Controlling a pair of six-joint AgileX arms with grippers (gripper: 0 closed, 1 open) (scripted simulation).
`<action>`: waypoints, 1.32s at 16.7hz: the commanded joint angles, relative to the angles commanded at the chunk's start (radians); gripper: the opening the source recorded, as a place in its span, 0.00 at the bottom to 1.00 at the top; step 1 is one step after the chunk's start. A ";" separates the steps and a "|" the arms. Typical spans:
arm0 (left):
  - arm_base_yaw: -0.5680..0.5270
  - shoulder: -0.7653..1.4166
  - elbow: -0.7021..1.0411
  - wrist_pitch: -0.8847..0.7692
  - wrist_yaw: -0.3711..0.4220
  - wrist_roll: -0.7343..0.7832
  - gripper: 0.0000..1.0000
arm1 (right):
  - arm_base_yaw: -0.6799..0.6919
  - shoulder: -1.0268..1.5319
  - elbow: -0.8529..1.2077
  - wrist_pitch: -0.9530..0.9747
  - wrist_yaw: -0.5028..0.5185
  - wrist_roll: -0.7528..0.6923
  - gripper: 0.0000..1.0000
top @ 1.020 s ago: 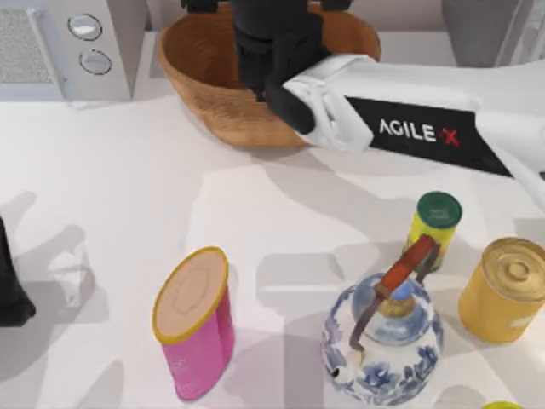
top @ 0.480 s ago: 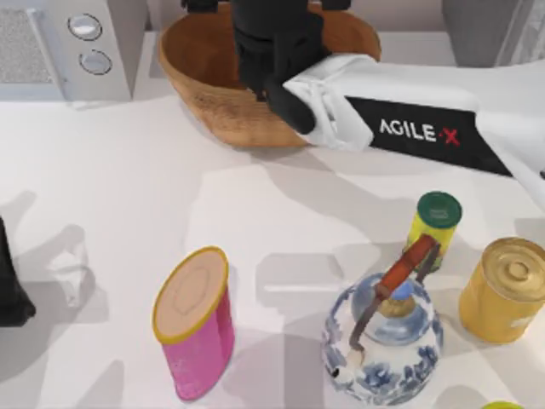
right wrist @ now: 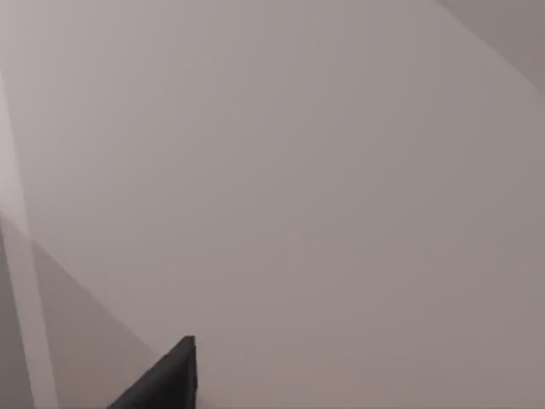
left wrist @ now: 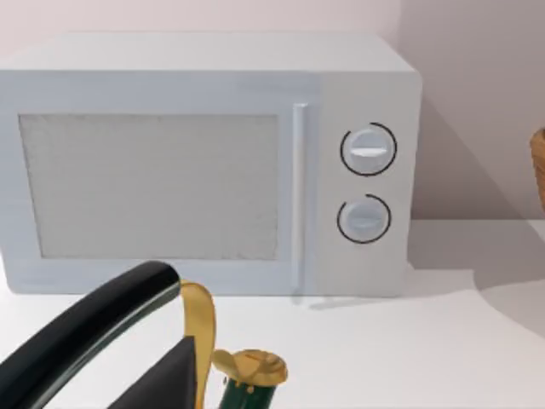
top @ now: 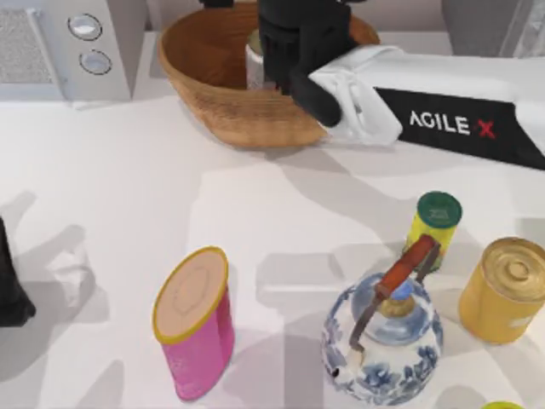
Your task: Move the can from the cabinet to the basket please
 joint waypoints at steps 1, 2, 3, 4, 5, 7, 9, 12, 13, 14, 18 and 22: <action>0.000 0.000 0.000 0.000 0.000 0.000 1.00 | -0.016 -0.043 -0.044 -0.006 -0.029 0.001 1.00; 0.000 0.000 0.000 0.000 0.000 0.000 1.00 | -0.035 -0.095 -0.097 -0.014 -0.061 0.001 1.00; 0.000 0.000 0.000 0.000 0.000 0.000 1.00 | -0.056 -0.155 -0.159 -0.024 -0.098 0.002 1.00; 0.000 0.000 0.000 0.000 0.000 0.000 1.00 | -0.080 -0.225 -0.231 -0.035 -0.136 0.003 1.00; 0.000 0.000 0.000 0.000 0.000 0.000 1.00 | -0.106 -0.303 -0.310 -0.048 -0.178 0.003 1.00; 0.000 0.000 0.000 0.000 0.000 0.000 1.00 | -0.164 -0.482 -0.479 -0.080 -0.262 0.005 1.00; 0.000 0.000 0.000 0.000 0.000 0.000 1.00 | -0.226 -0.680 -0.657 -0.117 -0.345 0.006 1.00; 0.000 0.000 0.000 0.000 0.000 0.000 1.00 | -0.321 -0.991 -0.918 -0.182 -0.456 0.006 1.00; 0.000 0.000 0.000 0.000 0.000 0.000 1.00 | -0.354 -1.102 -0.997 -0.207 -0.489 0.005 1.00; 0.000 0.000 0.000 0.000 0.000 0.000 1.00 | -0.386 -1.216 -1.075 -0.232 -0.518 0.005 1.00; 0.000 0.000 0.000 0.000 0.000 0.000 1.00 | -0.506 -1.673 -1.365 -0.335 -0.607 -0.002 1.00; 0.000 0.000 0.000 0.000 0.000 0.000 1.00 | -0.601 -2.013 -1.572 -0.428 -0.650 -0.011 1.00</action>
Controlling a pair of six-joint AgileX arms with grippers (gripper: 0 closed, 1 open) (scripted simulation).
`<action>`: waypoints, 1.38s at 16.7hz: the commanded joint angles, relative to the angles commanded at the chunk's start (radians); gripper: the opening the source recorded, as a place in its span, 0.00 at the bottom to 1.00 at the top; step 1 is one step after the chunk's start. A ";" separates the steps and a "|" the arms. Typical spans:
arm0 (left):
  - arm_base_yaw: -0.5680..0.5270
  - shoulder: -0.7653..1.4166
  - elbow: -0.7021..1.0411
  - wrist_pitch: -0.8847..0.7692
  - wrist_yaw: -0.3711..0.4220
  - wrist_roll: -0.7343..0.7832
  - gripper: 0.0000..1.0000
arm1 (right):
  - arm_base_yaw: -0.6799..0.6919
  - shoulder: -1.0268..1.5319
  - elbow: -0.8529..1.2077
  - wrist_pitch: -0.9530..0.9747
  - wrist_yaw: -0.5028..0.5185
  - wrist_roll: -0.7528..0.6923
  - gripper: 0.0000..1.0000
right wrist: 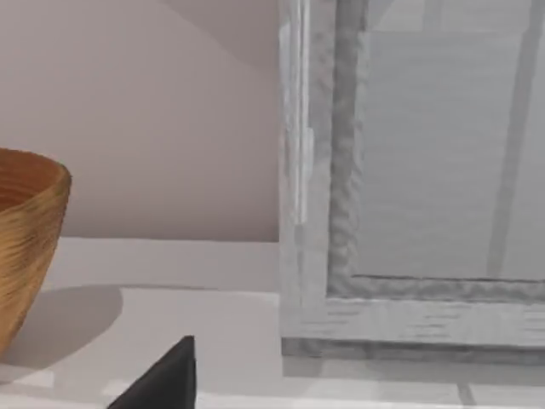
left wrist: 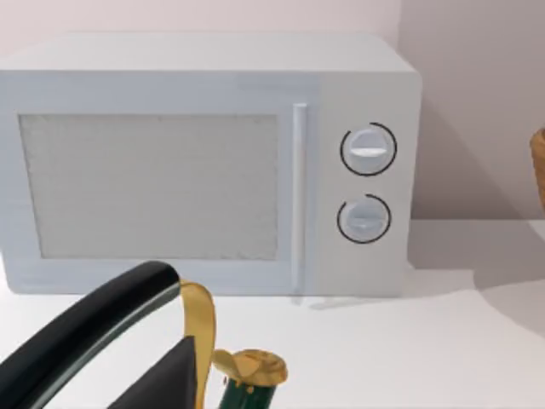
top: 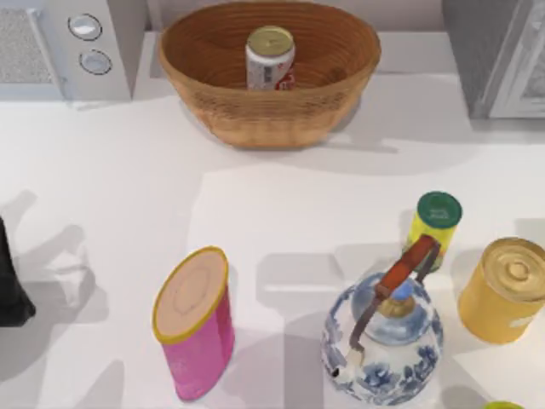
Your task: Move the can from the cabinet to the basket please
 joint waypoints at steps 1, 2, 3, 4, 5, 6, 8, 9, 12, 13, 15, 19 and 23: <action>0.000 0.000 0.000 0.000 0.000 0.000 1.00 | -0.018 -0.061 -0.037 -0.019 -0.005 -0.002 1.00; 0.000 0.000 0.000 0.000 0.000 0.000 1.00 | -0.033 -0.112 -0.068 -0.036 -0.008 -0.004 1.00; 0.000 0.000 0.000 0.000 0.000 0.000 1.00 | -0.046 -0.153 -0.092 -0.050 -0.009 -0.006 1.00; 0.000 0.000 0.000 0.000 0.000 0.000 1.00 | -0.056 -0.184 -0.111 -0.061 -0.010 -0.007 1.00; 0.000 0.000 0.000 0.000 0.000 0.000 1.00 | -0.062 -0.205 -0.123 -0.069 -0.010 -0.008 1.00; 0.000 0.000 0.000 0.000 0.000 0.000 1.00 | -0.066 -0.215 -0.128 -0.073 -0.010 -0.008 1.00; 0.000 0.000 0.000 0.000 0.000 0.000 1.00 | -0.066 -0.215 -0.128 -0.073 -0.010 -0.008 1.00; 0.000 0.000 0.000 0.000 0.000 0.000 1.00 | -0.066 -0.215 -0.128 -0.073 -0.010 -0.008 1.00; 0.000 0.000 0.000 0.000 0.000 0.000 1.00 | -0.063 -0.211 -0.125 -0.071 -0.010 -0.008 1.00; 0.000 0.000 0.000 0.000 0.000 0.000 1.00 | -0.073 -0.200 -0.121 -0.060 -0.020 -0.008 1.00; 0.000 0.000 0.000 0.000 0.000 0.000 1.00 | -0.120 -0.146 -0.102 -0.007 -0.067 -0.006 1.00; 0.000 0.000 0.000 0.000 0.000 0.000 1.00 | -0.295 0.088 -0.039 0.201 -0.239 -0.002 1.00; 0.000 0.000 0.000 0.000 0.000 0.000 1.00 | -0.530 0.467 0.043 0.481 -0.470 0.004 1.00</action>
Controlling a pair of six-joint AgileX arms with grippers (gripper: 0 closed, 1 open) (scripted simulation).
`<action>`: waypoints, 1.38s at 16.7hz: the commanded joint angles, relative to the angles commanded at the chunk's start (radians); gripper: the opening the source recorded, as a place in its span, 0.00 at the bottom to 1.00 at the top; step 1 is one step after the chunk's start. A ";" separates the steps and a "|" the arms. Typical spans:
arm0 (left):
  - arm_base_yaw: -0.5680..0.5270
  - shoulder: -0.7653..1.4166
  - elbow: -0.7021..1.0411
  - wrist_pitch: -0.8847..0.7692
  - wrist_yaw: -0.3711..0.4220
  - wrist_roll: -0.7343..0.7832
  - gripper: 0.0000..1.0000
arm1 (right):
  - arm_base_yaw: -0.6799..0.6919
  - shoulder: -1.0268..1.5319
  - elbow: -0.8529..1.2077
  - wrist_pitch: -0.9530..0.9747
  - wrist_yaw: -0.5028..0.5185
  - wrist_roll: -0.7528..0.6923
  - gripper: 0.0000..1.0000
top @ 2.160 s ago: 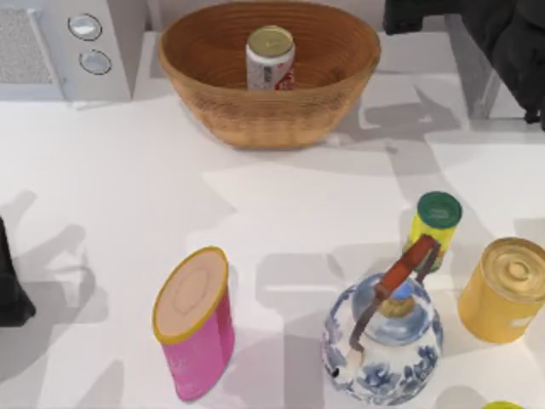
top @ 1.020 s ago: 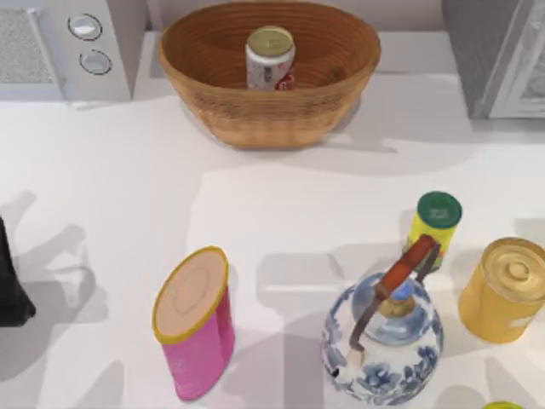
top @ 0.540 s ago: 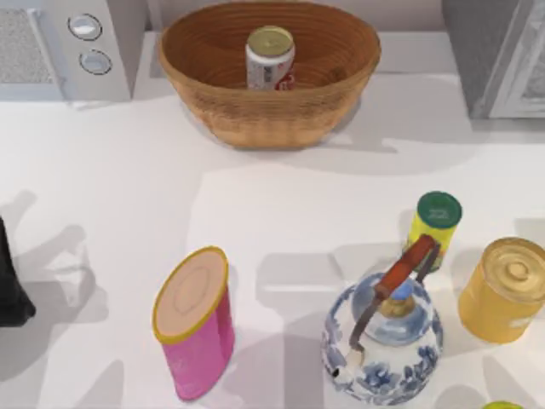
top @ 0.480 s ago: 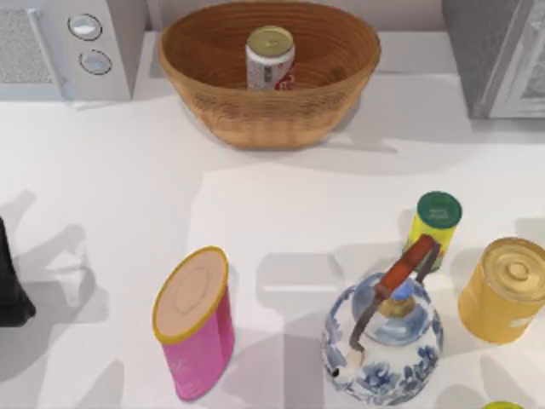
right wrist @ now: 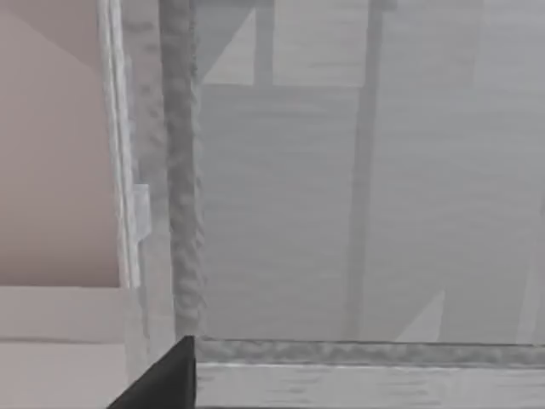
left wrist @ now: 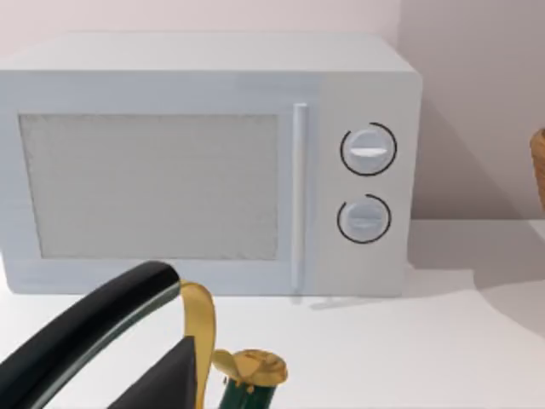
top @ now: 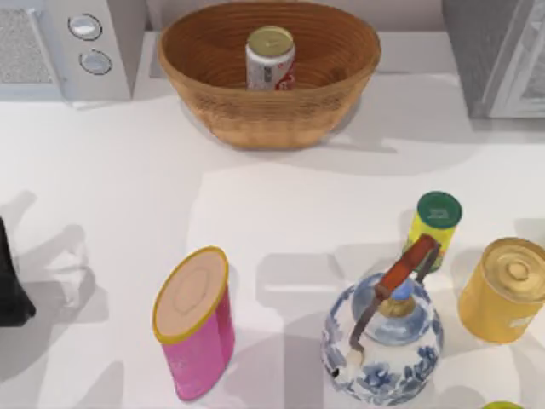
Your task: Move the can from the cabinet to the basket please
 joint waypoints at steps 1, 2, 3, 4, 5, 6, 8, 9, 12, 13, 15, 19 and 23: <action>0.000 0.000 0.000 0.000 0.000 0.000 1.00 | -0.061 0.102 0.021 0.072 -0.060 0.002 1.00; 0.000 0.000 0.000 0.000 0.000 0.000 1.00 | -0.121 0.202 0.042 0.143 -0.119 0.004 1.00; 0.000 0.000 0.000 0.000 0.000 0.000 1.00 | -0.179 0.297 0.062 0.211 -0.176 0.006 1.00; 0.000 0.000 0.000 0.000 0.000 0.000 1.00 | -0.235 0.386 0.082 0.276 -0.232 0.008 1.00; 0.000 0.000 0.000 0.000 0.000 0.000 1.00 | -0.289 0.468 0.101 0.338 -0.284 0.010 1.00; 0.000 0.000 0.000 0.000 0.000 0.000 1.00 | -0.339 0.543 0.118 0.397 -0.333 0.012 1.00; 0.000 0.000 0.000 0.000 0.000 0.000 1.00 | -0.428 0.674 0.149 0.500 -0.421 0.015 1.00; 0.000 0.000 0.000 0.000 0.000 0.000 1.00 | -0.466 0.729 0.163 0.544 -0.458 0.016 1.00; 0.000 0.000 0.000 0.000 0.000 0.000 1.00 | -0.545 0.845 0.190 0.638 -0.536 0.019 1.00; 0.000 0.000 0.000 0.000 0.000 0.000 1.00 | -0.557 0.862 0.194 0.652 -0.548 0.019 1.00; 0.000 0.000 0.000 0.000 0.000 0.000 1.00 | -0.561 0.868 0.196 0.657 -0.552 0.019 1.00; 0.000 0.000 0.000 0.000 0.000 0.000 1.00 | -0.557 0.866 0.193 0.653 -0.550 0.019 1.00; 0.000 0.000 0.000 0.000 0.000 0.000 1.00 | -0.566 0.860 0.296 0.554 -0.561 0.019 1.00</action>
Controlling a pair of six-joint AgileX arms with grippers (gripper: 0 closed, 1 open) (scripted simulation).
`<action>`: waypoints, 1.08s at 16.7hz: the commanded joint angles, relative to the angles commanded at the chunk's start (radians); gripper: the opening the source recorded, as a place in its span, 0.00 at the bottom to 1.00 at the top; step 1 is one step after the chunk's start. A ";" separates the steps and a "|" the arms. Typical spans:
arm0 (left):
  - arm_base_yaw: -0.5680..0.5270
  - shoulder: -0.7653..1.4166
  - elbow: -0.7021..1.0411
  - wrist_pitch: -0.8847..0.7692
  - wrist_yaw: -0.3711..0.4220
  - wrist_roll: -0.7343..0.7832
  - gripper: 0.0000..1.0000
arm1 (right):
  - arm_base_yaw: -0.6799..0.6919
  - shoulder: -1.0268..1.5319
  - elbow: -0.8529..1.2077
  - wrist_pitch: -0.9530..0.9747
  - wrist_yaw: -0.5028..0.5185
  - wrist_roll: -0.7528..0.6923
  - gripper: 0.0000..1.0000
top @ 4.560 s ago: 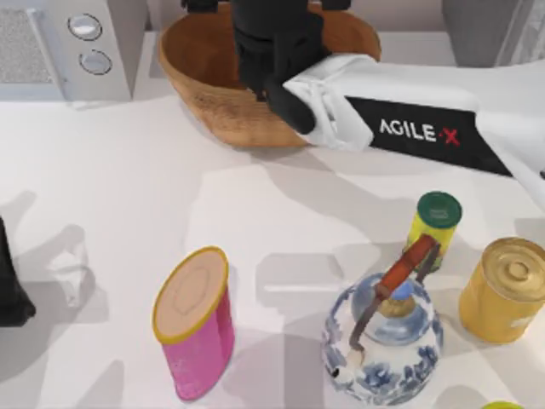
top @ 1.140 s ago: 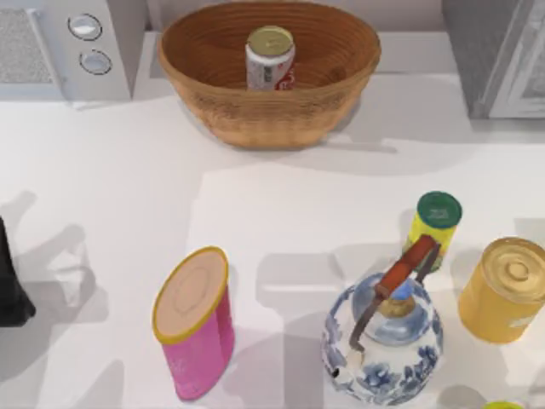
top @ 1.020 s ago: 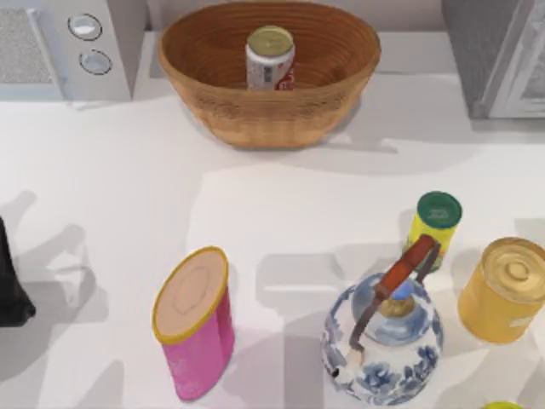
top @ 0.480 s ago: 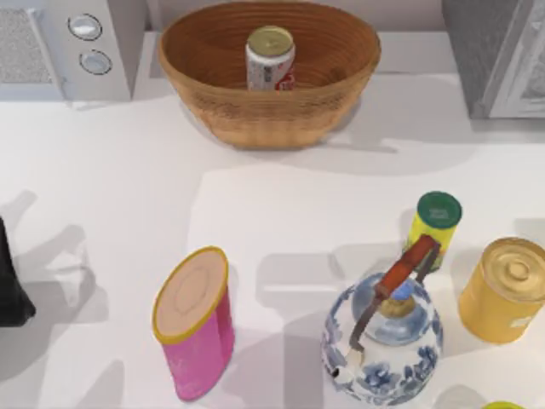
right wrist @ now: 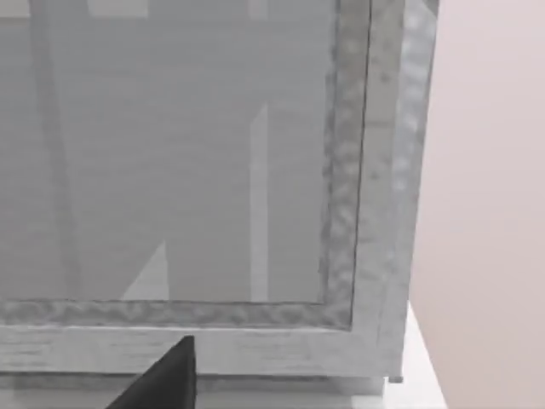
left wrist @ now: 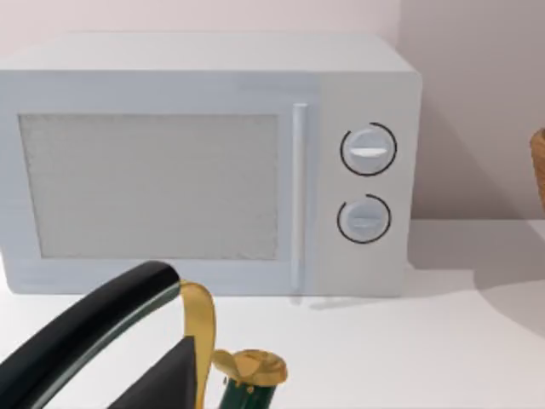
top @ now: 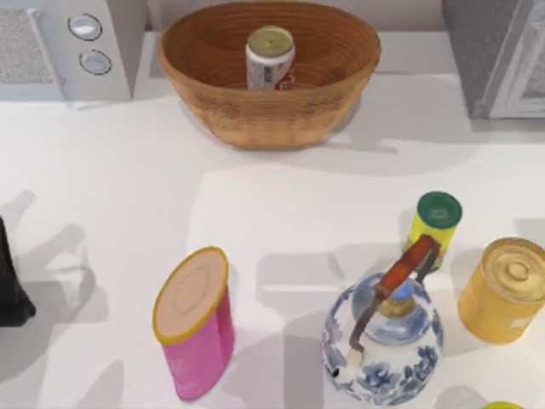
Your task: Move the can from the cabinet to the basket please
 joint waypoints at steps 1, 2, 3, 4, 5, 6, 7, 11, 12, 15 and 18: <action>0.000 0.000 0.000 0.000 0.000 0.000 1.00 | -0.004 -0.002 0.050 -0.050 -0.005 0.000 1.00; 0.000 0.000 0.000 0.000 0.000 0.000 1.00 | -0.009 -0.006 0.108 -0.111 -0.009 0.000 1.00; 0.000 0.000 0.000 0.000 0.000 0.000 1.00 | -0.013 -0.010 0.172 -0.181 -0.014 0.000 1.00; 0.000 0.000 0.000 0.000 0.000 0.000 1.00 | -0.018 -0.016 0.242 -0.260 -0.018 -0.001 1.00; 0.000 0.000 0.000 0.000 0.000 0.000 1.00 | -0.021 -0.024 0.316 -0.346 -0.021 -0.001 1.00; 0.000 0.000 0.000 0.000 0.000 0.000 1.00 | -0.024 -0.032 0.394 -0.438 -0.024 -0.001 1.00; 0.000 0.000 0.000 0.000 0.000 0.000 1.00 | -0.026 -0.042 0.474 -0.535 -0.026 -0.001 1.00; 0.000 0.000 0.000 0.000 0.000 0.000 1.00 | -0.030 -0.091 0.797 -0.937 -0.030 -0.001 1.00; 0.000 0.000 0.000 0.000 0.000 0.000 1.00 | -0.029 -0.105 0.874 -1.032 -0.030 -0.001 1.00; 0.000 0.000 0.000 0.000 0.000 0.000 1.00 | -0.023 -0.149 1.076 -1.274 -0.024 0.000 1.00; 0.000 0.000 0.000 0.000 0.000 0.000 1.00 | -0.015 -0.187 1.217 -1.428 -0.016 0.000 1.00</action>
